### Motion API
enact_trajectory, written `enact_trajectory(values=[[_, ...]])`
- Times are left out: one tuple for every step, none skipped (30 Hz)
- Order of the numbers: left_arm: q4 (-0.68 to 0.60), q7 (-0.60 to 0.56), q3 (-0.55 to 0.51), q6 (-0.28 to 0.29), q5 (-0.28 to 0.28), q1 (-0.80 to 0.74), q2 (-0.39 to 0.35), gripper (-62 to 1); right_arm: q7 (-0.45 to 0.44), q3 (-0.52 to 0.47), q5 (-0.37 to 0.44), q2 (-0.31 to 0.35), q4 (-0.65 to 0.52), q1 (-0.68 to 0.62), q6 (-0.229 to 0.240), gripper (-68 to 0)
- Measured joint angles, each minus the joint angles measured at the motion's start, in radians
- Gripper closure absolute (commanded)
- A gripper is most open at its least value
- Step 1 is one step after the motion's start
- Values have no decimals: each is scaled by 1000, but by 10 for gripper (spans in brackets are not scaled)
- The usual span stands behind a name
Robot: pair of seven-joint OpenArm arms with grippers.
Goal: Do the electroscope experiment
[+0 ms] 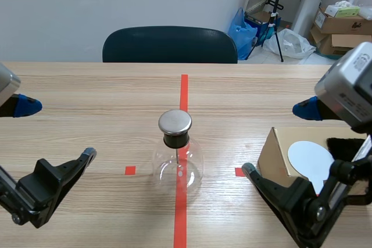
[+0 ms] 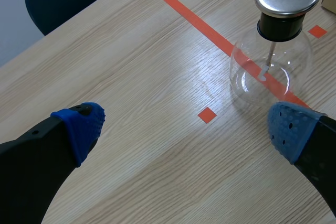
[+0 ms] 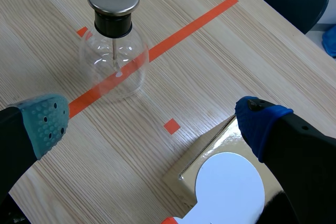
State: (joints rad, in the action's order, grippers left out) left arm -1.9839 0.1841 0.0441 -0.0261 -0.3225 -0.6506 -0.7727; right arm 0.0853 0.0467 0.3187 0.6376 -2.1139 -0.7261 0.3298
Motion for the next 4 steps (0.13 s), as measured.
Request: enact_trajectory(values=[[0,0,0,0,0,0,0,-623,0,0,0,0,0,0,0,-679],[0,0,0,0,0,0,0,-623,0,0,0,0,0,0,0,-679],[0,0,0,0,0,0,0,-623,3,0,0,0,0,0,0,-679],[0,0,0,0,0,0,0,-623,3,0,0,0,0,0,0,-679]])
